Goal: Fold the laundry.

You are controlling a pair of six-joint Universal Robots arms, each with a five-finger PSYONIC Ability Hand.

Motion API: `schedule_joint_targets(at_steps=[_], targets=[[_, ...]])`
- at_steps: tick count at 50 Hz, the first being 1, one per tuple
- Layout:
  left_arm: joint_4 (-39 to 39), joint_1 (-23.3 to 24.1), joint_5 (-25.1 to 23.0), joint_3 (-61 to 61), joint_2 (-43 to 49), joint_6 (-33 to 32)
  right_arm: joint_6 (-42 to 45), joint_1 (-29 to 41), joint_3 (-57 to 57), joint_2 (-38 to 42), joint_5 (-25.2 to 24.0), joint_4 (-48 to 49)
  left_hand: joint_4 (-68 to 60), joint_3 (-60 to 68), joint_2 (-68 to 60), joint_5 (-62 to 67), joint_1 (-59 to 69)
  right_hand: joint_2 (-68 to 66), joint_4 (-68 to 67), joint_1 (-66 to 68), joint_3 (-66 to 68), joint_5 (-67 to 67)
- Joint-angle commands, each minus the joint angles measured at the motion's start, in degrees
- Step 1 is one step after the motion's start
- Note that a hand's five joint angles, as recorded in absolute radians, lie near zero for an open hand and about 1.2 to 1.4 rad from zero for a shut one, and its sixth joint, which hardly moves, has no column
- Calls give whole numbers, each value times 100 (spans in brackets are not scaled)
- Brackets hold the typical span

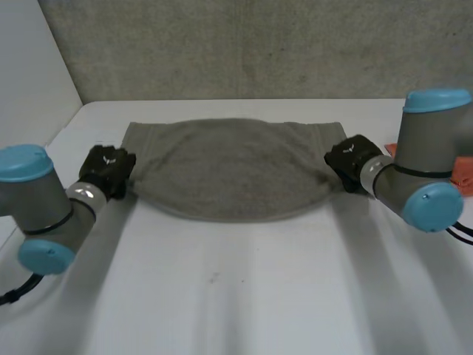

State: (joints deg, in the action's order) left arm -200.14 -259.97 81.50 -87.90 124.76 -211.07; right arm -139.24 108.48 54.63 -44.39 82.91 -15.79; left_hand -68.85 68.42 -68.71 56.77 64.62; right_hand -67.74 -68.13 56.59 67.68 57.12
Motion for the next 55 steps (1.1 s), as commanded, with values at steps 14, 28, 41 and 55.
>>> schedule_joint_targets(at_steps=[14, 28, 41, 55], targets=[[3878, -282, -29, -2196, -2589, -1700, 2331, -662, 3528, -2803, -47, -1876, -1115, 1158, -1129, 1323, 1538, -1226, -1187, 2341, 1232, 1288], [1822, 306, 41, 33, -737, -657, 1382, -329, 1500, -959, 664, -662, -1115, 1158, -1129, 1323, 1538, -1226, -1187, 2341, 1232, 1288], [1118, 447, 823, 2365, 1304, -426, 1347, -91, -1268, 1053, 964, 129, -1115, 1158, -1129, 1323, 1538, -1226, -1187, 2341, 1232, 1288], [-587, 623, 885, 2357, 1437, -418, 513, 33, -2677, 1671, 1421, 815, 5885, -5842, 5871, -5677, -5462, 5774, 5813, -4659, -5768, -5712]])
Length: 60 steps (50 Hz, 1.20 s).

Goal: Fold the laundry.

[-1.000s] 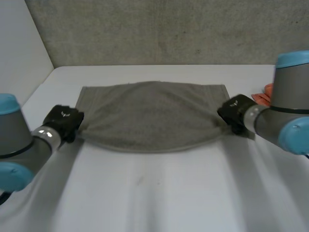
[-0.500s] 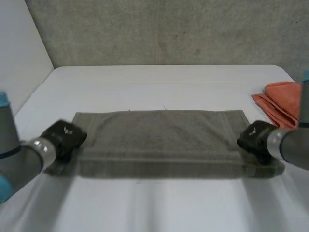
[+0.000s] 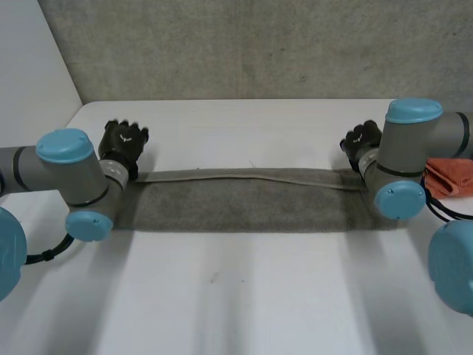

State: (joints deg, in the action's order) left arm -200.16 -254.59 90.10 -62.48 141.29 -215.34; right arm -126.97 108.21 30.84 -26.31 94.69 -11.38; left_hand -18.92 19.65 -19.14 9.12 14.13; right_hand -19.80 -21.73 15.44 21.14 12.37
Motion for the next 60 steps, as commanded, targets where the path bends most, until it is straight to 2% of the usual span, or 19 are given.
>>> schedule_joint_targets(at_steps=[1, 5, 9, 13, 16, 22, 28, 33, 37, 44, 48, 50, 51, 53, 60], targets=[[-585, 94, 25, -221, -286, 27, -872, 42, -272, -242, 234, 408, 892, -965, 914, -912, -413, 980, 1173, -544, -1114, -1237], [-594, 76, 16, -545, -646, 44, -1654, 15, 9, -866, 173, 479, 892, -965, 914, -912, -413, 980, 1173, -544, -1114, -1237], [-559, 76, 8, -1002, -1102, 62, -2147, -63, 640, -1787, -177, 558, 892, -965, 914, -912, -413, 980, 1173, -544, -1114, -1237], [-550, 59, -45, -1573, -1674, 62, -2192, -352, 1317, -2508, -564, 532, 892, -965, 914, -912, -413, 980, 1173, -544, -1114, -1237], [-533, 59, -54, -1995, -1964, 62, -2183, -459, 1722, -2817, -697, 470, 892, -965, 914, -912, -413, 980, 1173, -544, -1114, -1237], [-480, 15, -89, -2891, -2605, 71, -2157, -617, 3233, -3354, -934, -4, 892, -965, 914, -912, -413, 980, 1173, -544, -1114, -1237], [-480, -38, -484, -3806, -3151, 457, -2148, -933, 4728, -3899, -1312, 4, 892, -965, 914, -912, -413, 980, 1173, -544, -1114, -1237], [-480, -91, -652, -4105, -3257, 1072, -2157, -1214, 5773, -3952, -1926, 582, 892, -965, 914, -912, -413, 266, 458, 171, -400, -522], [-480, -91, -660, -4150, -3204, 1415, -2192, -1311, 6161, -3908, -2103, 1197, 892, -965, 914, -912, -413, -353, -160, 789, 219, 96], [-480, -117, -669, -4141, -3187, 1477, -2139, -1347, 6224, -3338, -2034, 1919, 892, -965, 914, -912, -413, -743, -551, 1180, 609, 487], [-480, -117, -669, -4150, -3169, 1477, -2139, -1347, 6066, -2968, -2007, 2113, 892, -965, 914, -912, -413, -1817, -1624, 2254, 1683, 1560], [-480, -117, -669, -4150, -3160, 1477, -2139, -1356, 6004, -2871, -2016, 2131, 892, -965, 914, -912, -413, -3425, -3233, 3862, 3291, 3169], [-480, -117, -669, -4150, -3160, 1477, -2148, -1364, 5969, -2827, -2024, 2140, 892, -965, 914, -912, -413, -5184, -4991, 5620, 5050, 4927], [-480, -117, -669, -4150, -3160, 1477, -2139, -1391, 5925, -2792, -2016, 2140, 892, -965, 914, -912, -413, -6016, -5823, 6452, 5882, 5759], [-480, -100, -652, -4150, -3169, 1486, -1920, -1672, 5872, -2950, -1559, 2158, 892, -965, 914, -912, -413, -6020, -5827, 6456, 5886, 5763]])
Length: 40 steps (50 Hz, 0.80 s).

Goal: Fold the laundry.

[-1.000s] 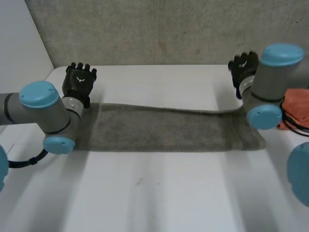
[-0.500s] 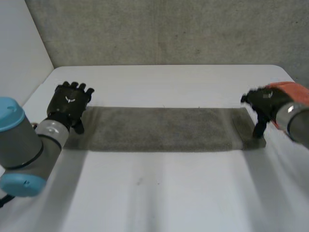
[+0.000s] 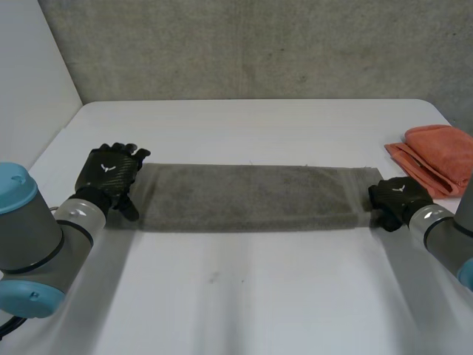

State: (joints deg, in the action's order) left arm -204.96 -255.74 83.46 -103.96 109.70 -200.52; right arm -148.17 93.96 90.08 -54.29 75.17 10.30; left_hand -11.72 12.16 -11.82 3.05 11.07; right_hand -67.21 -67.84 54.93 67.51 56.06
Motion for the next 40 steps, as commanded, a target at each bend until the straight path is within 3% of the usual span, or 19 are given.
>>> schedule_joint_targets(at_steps=[1, 7, 12, 14, 15, 19, 22, 26, 30, 33, 35, 37, 39, 40], targets=[[0, 24, 12, -10, -10, 4, 271, -282, -61, -195, 428, -19, 172, -216, 182, -305, -107, -1279, -1216, 2507, 1249, 1394], [9, 16, 21, -81, -98, 13, 1550, -694, -61, -485, 770, 7, 172, -216, 182, -305, -107, -1279, -1216, 2507, 1249, 1394], [70, 7, 21, -125, -220, 13, 2459, -547, -306, -600, 1236, 279, 172, -216, 182, -305, -107, -1279, -1216, 2507, 1249, 1394], [70, 7, 21, -142, -238, 13, 2434, -109, -447, -644, 1289, 402, 172, -216, 182, -305, -107, -1279, -1216, 2507, 1249, 1394], [70, -2, 21, -142, -247, 13, 2373, 485, -656, -688, 1298, 516, 172, -216, 182, -305, -107, -1279, -1216, 2507, 1249, 1394], [70, -98, 12, -142, -344, 13, 2241, 1743, -1315, -619, 1272, 648, 172, -216, 182, -305, -107, -1279, -1216, 2507, 1249, 1394], [70, -186, 21, -142, -414, 13, 2223, 2256, -1712, -417, 1237, 736, 172, -216, 182, -305, -107, -1279, -1216, 2507, 1249, 1394], [70, -327, 39, -142, -502, 21, 2258, 3457, -2598, 373, 764, 833, 172, -216, 182, -305, -107, -1279, -1216, 2507, 1249, 1394], [70, -406, 39, -151, -537, 22, 2223, 4250, -3162, 1128, -78, 798, 172, -216, 182, -305, -107, -1279, -1216, 2507, 1249, 1394], [70, -424, 39, -151, -528, 22, 2196, 4437, -3347, 1482, -441, 772, 172, -216, 182, -305, -107, -1279, -1216, 2507, 1249, 1394], [70, -415, 30, -160, -520, 22, 2196, 4508, -3392, 1711, -626, 667, 172, -216, 182, -305, -107, 1008, 1072, 220, -1038, -893], [70, -389, 21, -160, -485, 22, 2179, 4517, -3401, 1790, -609, 544, 172, -216, 182, -305, -107, 2929, 2993, -1701, -2959, -2814], [70, -371, 21, -160, -476, 22, 2065, 4499, -3392, 1782, -443, 307, 172, -216, 182, -305, -107, 5721, 5784, -4493, -5751, -5606], [70, -354, 21, -160, -476, 22, 1969, 4473, -3374, 1756, -320, 202, 172, -216, 182, -305, -107, 5721, 5784, -4493, -5751, -5606]])
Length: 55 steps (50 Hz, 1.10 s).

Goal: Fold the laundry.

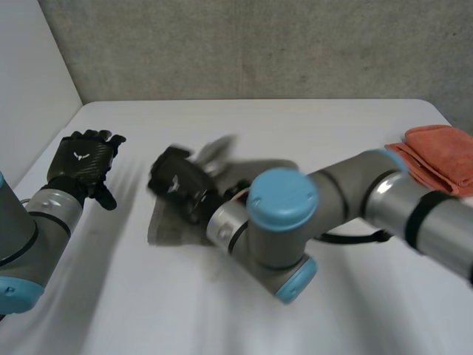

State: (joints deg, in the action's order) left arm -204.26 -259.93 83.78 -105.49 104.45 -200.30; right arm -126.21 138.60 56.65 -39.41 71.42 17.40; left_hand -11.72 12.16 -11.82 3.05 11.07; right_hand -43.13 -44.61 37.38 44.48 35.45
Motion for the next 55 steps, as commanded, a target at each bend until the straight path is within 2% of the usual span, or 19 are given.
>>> schedule_joint_targets(at_steps=[1, 2, 6, 10, 13, 17, 18, 22, 24, 32, 38, 40, 46, 47, 48, 49, 51, 52, 55], targets=[[0, 74, -11, -6, 49, 0, -368, -8, -14, 224, 204, -605, 172, -216, 182, -305, -107, 3313, 3461, -2738, -3448, -3545], [0, 82, -20, -6, 57, 0, -752, -26, 21, 119, 571, -832, 172, -216, 182, -305, -107, 3313, 3461, -2738, -3448, -3545], [0, 135, -20, -6, 66, 0, -2095, -480, 284, -364, 1319, -1491, 172, -216, 182, -305, -107, 3313, 3461, -2738, -3448, -3545], [0, 214, -29, -6, 66, 0, -3064, -1219, 915, -856, 1322, -1958, 172, -216, 182, -305, -107, 3313, 3461, -2738, -3448, -3545], [0, 258, -29, 3, 75, 0, -3208, -1511, 1295, -1007, 1234, -1977, 172, -216, 182, -305, -107, 3313, 3461, -2738, -3448, -3545], [0, 276, -20, -6, 75, 0, -3138, -1862, 1753, -1078, 1216, -1977, 172, -216, 182, -305, -107, -219, -71, 794, 84, -13], [0, 276, -20, -6, 75, 0, -3103, -2002, 1779, -1017, 1207, -2029, 172, -216, 182, -305, -107, -1893, -1745, 2468, 1758, 1661], [0, 311, -20, 3, 84, 0, -2989, -2135, 1631, -719, 1146, -2073, 172, -216, 182, -305, -107, -3682, -3535, 4257, 3547, 3450], [0, 328, -20, 3, 84, 0, -2997, -2127, 1508, -647, 1120, -2117, 172, -216, 182, -305, -107, -3687, -3539, 4262, 3552, 3455], [26, 364, -3, -59, 40, 0, -2901, -2039, 673, -858, 1558, -2074, 172, -216, 182, -305, -107, -3687, -3539, 4262, 3552, 3455], [26, 355, 6, -50, 5, 0, -2093, -977, -575, -577, 1559, -2065, 172, -216, 182, -305, -107, -3687, -3539, 4262, 3552, 3455], [35, 346, 24, -41, -13, 9, -1821, -652, -803, -393, 1367, -2056, 172, -216, 182, -305, -107, -3687, -3539, 4262, 3552, 3455], [70, 250, 85, 81, -267, 376, -1512, 132, -1121, 302, -197, -2126, 172, -216, 182, -305, -107, -3677, -3529, 4252, 3542, 3444], [70, 241, 77, 125, -285, 500, -1555, 149, -1112, 328, -330, -2126, 168, -212, 177, -301, -103, -2061, -1913, 2636, 1926, 1828], [79, 232, 77, 178, -285, 649, -1660, 150, -1112, 337, -496, -2118, 151, -195, 160, -284, -86, 1985, 2133, -1410, -2120, -2218], [79, 232, 68, 239, -285, 790, -1748, 150, -1138, 337, -454, -2109, 117, -161, 127, -251, -52, 3313, 3461, -2738, -3448, -3545], [97, 232, 15, 389, -276, 1124, -2046, 141, -1191, 320, -183, -2109, -34, -10, -24, -100, 99, 3313, 3461, -2738, -3448, -3545], [105, 258, -2, 442, -268, 1247, -2492, 115, -1261, 268, 228, -2117, -51, 7, -42, -82, 116, 3313, 3461, -2738, -3448, -3545], [167, 328, -81, 635, -198, 1555, -3346, -113, -1323, 162, 819, -2118, -68, 24, -59, -65, 133, 3313, 3461, -2738, -3448, -3545]])
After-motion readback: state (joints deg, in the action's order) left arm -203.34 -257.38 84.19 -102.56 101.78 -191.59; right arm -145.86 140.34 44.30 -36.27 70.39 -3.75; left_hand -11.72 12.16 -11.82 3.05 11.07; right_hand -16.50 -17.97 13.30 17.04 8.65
